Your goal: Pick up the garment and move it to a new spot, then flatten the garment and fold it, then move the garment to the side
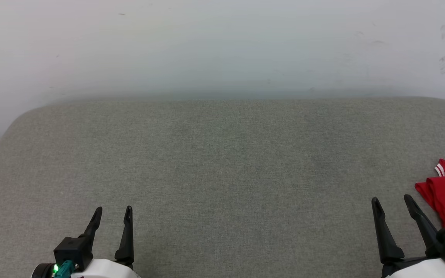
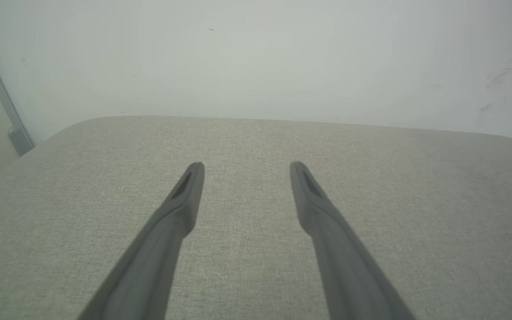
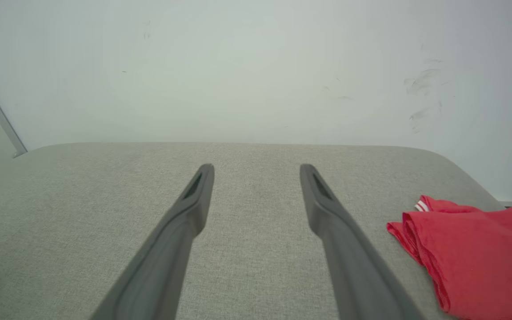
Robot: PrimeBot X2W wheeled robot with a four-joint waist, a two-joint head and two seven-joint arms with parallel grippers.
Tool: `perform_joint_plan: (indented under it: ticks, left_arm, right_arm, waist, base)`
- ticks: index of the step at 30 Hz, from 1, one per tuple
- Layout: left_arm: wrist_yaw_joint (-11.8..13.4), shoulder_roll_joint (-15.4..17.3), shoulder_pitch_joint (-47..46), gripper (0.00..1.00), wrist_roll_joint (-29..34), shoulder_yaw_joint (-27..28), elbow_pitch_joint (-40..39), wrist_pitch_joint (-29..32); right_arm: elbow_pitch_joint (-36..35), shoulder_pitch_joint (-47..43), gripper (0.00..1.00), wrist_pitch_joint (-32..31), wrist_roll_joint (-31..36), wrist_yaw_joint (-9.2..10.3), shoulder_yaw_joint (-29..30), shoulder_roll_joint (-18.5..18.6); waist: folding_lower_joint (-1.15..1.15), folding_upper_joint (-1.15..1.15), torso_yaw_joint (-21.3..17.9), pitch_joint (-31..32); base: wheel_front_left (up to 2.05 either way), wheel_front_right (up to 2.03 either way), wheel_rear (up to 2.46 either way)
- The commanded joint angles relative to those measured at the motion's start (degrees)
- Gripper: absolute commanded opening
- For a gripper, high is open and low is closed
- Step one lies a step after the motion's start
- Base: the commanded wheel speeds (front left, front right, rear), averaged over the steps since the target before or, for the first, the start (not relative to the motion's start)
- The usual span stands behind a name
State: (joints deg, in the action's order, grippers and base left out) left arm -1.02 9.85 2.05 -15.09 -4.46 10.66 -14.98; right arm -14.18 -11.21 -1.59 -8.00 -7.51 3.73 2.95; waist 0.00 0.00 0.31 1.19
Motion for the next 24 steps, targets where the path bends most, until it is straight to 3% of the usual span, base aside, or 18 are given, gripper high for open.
perform_joint_plan:
  ticks: [1, 16, 17, 24]
  left_arm:
    - [-0.3, -0.2, 0.2, 1.00, 0.4, 0.1, 0.1, -0.3]
    - [-0.9, -0.6, -0.9, 1.00, 1.1, 0.3, 0.4, -0.3]
    - [-1.0, -0.4, -0.3, 0.00, 1.0, 0.2, 0.4, 0.0]
    - [-1.3, -1.2, -0.5, 0.00, -3.8, 0.9, 2.3, 1.9]
  right_arm:
    - [-0.4, -0.7, 1.00, -0.3, 0.4, 0.05, 0.0, -0.1]
    - [-0.6, -0.4, 1.00, -0.6, -0.1, 0.05, 0.1, -0.1]
    - [-0.3, 0.0, 0.00, -0.5, -0.1, 0.00, 0.1, 0.0]
    - [2.3, 0.4, 0.00, -0.3, -5.6, 0.00, -0.4, 0.2]
  waist:
    - [0.00, 0.00, 0.1, 0.0]
    - [0.00, 0.00, 0.3, -0.2]
    - [0.00, 0.00, 0.3, -0.2]
    - [0.00, 0.00, 0.3, -0.3]
  base:
    - [0.00, 0.00, 0.00]
    - [0.00, 0.00, 0.00]
    - [0.00, 0.00, 0.00]
    - [0.00, 0.00, 0.00]
